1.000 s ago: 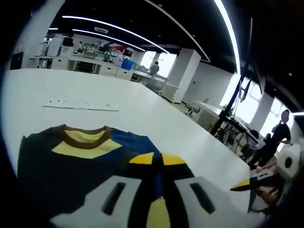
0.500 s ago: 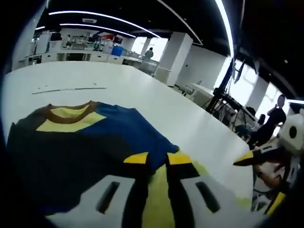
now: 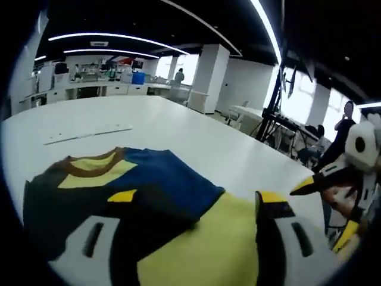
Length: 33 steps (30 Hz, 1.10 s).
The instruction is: Fold the garment on the visible template until the final outline fits inside the template.
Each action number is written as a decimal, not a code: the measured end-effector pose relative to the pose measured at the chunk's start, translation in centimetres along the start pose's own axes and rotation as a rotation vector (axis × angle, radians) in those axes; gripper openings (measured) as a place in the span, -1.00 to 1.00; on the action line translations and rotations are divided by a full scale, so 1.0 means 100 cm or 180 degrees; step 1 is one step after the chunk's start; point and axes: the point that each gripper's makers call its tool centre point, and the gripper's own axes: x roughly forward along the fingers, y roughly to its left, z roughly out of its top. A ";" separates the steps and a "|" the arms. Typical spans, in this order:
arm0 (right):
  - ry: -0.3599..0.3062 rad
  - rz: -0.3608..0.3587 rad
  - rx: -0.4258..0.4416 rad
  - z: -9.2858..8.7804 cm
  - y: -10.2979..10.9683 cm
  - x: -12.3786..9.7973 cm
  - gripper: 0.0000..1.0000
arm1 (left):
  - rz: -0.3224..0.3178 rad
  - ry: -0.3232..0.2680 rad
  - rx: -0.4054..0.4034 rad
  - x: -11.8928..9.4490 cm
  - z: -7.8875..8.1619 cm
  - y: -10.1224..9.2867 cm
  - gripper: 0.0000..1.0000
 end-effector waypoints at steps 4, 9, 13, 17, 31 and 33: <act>-0.0011 -0.0035 -0.0088 0.009 -0.002 0.004 0.60 | 0.0036 -0.0057 0.0030 -0.014 0.007 0.007 0.97; -0.0058 -0.0022 -0.0168 0.025 -0.003 0.011 0.50 | 0.0059 -0.0045 0.0095 -0.032 0.011 0.013 0.98; -0.0055 -0.0016 -0.0243 0.036 -0.002 0.018 0.40 | 0.0101 -0.0060 0.0115 -0.050 0.012 0.023 0.98; -0.0074 -0.0001 -0.0344 0.051 -0.001 0.028 0.30 | 0.0202 -0.0066 0.0131 -0.070 0.010 0.040 0.98; -0.0129 0.0209 -0.0491 0.086 0.004 0.069 -0.09 | 0.0689 -0.0129 0.0281 -0.131 0.005 0.095 0.72; -0.0111 0.0210 -0.0494 0.087 0.002 0.074 -0.14 | 0.0736 -0.0138 0.0287 -0.138 0.005 0.104 0.61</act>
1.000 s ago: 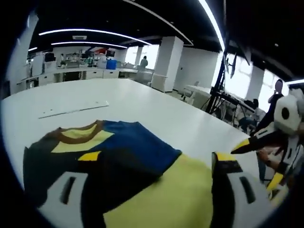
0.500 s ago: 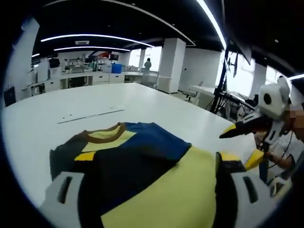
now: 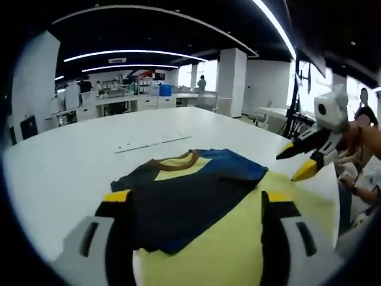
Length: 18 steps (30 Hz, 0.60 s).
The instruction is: Fold the garment on the visible template until the final outline fits inside the template.
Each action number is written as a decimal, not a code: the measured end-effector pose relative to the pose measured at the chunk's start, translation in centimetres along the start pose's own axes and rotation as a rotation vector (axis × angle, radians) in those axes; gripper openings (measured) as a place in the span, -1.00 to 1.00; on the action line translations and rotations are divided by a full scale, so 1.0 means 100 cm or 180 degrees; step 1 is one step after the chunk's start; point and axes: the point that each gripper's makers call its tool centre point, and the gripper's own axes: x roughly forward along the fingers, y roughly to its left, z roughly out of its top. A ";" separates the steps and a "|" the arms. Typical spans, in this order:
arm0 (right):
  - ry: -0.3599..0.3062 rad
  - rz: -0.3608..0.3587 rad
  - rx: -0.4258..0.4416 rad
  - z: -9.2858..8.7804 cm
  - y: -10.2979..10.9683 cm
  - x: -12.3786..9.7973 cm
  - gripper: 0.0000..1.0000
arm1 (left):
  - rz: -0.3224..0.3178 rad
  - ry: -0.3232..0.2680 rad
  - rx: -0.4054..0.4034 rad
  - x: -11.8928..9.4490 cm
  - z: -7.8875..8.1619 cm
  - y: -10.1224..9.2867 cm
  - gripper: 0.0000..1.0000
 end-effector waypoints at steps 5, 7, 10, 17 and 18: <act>0.0004 -0.0007 -0.0036 0.004 -0.006 0.014 -0.29 | 0.0164 0.0024 0.0007 -0.013 -0.006 0.030 0.41; -0.0013 -0.0008 -0.0020 0.007 -0.007 0.021 -0.32 | 0.0221 -0.0002 -0.0032 -0.017 -0.007 0.041 0.32; -0.0027 -0.0024 -0.0028 0.011 -0.012 0.031 -0.37 | 0.0286 0.0009 -0.0027 -0.022 -0.011 0.050 0.14; -0.0060 -0.0118 0.0022 0.017 -0.018 0.049 -0.47 | 0.0447 0.0147 -0.0109 -0.033 -0.031 0.074 -0.16; -0.0041 -0.0146 0.0024 0.017 -0.020 0.053 -0.48 | 0.0456 0.0161 -0.0110 -0.033 -0.033 0.075 -0.17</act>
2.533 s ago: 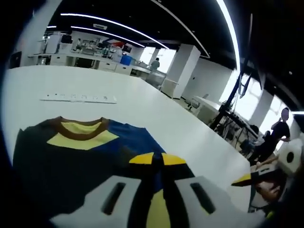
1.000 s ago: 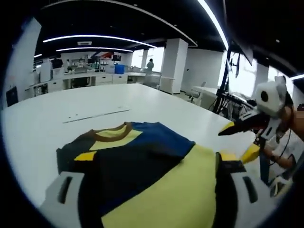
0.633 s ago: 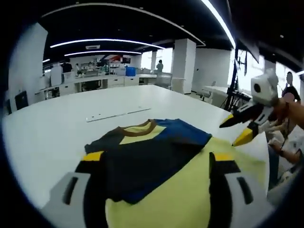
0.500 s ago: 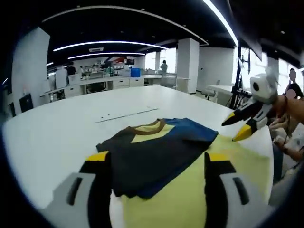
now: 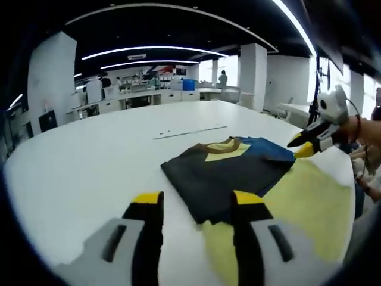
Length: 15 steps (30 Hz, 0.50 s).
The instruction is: Fold the garment on the visible template until the final outline fits inside the template.
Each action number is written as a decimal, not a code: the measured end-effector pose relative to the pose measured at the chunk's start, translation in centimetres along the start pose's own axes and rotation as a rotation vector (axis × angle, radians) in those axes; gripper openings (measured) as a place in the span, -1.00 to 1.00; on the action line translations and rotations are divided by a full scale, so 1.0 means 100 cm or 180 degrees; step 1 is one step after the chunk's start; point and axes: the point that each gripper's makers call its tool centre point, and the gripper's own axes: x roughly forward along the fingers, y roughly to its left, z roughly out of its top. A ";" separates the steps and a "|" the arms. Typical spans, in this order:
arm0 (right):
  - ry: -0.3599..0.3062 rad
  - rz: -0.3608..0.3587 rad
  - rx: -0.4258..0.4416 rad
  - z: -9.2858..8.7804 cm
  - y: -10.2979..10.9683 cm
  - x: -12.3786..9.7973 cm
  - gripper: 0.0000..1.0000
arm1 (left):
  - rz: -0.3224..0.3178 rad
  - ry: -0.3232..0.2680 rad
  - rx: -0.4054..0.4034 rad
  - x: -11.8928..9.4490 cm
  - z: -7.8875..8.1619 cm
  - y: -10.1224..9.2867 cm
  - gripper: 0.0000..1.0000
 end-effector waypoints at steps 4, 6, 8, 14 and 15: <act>0.0041 -0.0050 0.0004 -0.001 -0.002 0.014 -0.55 | 0.0074 0.0081 -0.0051 0.000 -0.015 0.013 -0.24; 0.0082 -0.0070 -0.0004 -0.004 -0.001 0.020 -0.57 | 0.0091 0.0111 -0.0093 0.001 -0.023 0.018 -0.29; 0.0132 -0.0102 -0.0035 -0.007 -0.004 0.026 -0.60 | 0.0119 0.0202 -0.0113 0.002 -0.030 0.018 -0.33; 0.0349 -0.0277 -0.0136 -0.022 -0.012 0.038 -0.65 | 0.0105 0.0354 -0.0103 0.007 -0.049 0.017 -0.32; 0.0363 -0.0296 -0.0139 -0.023 -0.013 0.039 -0.66 | 0.0100 0.0357 -0.0111 0.008 -0.051 0.018 -0.33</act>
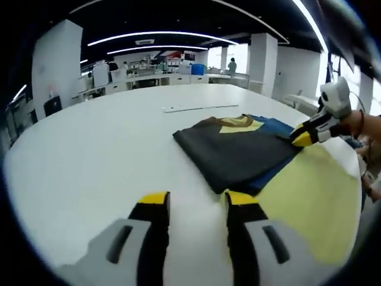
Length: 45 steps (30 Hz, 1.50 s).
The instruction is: Fold the garment on the visible template until the final outline fits inside the template.
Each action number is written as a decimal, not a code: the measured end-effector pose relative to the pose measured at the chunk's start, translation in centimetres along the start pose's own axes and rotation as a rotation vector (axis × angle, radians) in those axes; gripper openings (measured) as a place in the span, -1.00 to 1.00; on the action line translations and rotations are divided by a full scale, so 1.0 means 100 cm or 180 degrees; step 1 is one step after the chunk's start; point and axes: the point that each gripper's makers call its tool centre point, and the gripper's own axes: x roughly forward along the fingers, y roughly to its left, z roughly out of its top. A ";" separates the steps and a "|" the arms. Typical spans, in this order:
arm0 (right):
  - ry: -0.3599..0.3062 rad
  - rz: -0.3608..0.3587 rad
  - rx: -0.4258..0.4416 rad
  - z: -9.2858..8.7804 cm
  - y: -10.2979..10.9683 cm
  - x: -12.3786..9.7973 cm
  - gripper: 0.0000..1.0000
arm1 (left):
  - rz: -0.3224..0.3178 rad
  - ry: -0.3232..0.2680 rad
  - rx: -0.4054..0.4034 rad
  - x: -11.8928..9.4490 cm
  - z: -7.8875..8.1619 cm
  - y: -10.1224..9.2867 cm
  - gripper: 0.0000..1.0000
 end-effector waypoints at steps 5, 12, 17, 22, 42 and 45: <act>0.0020 -0.0054 -0.0007 -0.003 0.000 0.001 -0.72 | -0.0040 -0.0030 -0.0062 0.004 0.002 -0.002 -0.36; -0.0002 -0.0145 0.0028 -0.001 -0.003 0.002 -0.80 | -0.0098 -0.0065 -0.0193 0.013 0.004 -0.005 -0.51; -0.0024 -0.0220 0.0006 0.000 -0.004 0.002 -0.86 | -0.0306 -0.0042 -0.0367 0.017 0.000 -0.018 -0.89; -0.0048 -0.0357 -0.0031 -0.002 -0.010 0.002 -1.00 | -0.0221 0.0004 -0.0197 0.015 0.002 -0.023 -0.97; -0.0228 -0.0696 0.1261 -0.030 -0.046 -0.027 -1.00 | 0.0125 0.0177 0.0305 0.010 -0.003 -0.012 -1.00; -0.0223 -0.0700 0.1266 -0.031 -0.047 -0.028 -1.00 | 0.0137 0.0184 0.0397 0.009 -0.004 -0.011 -0.99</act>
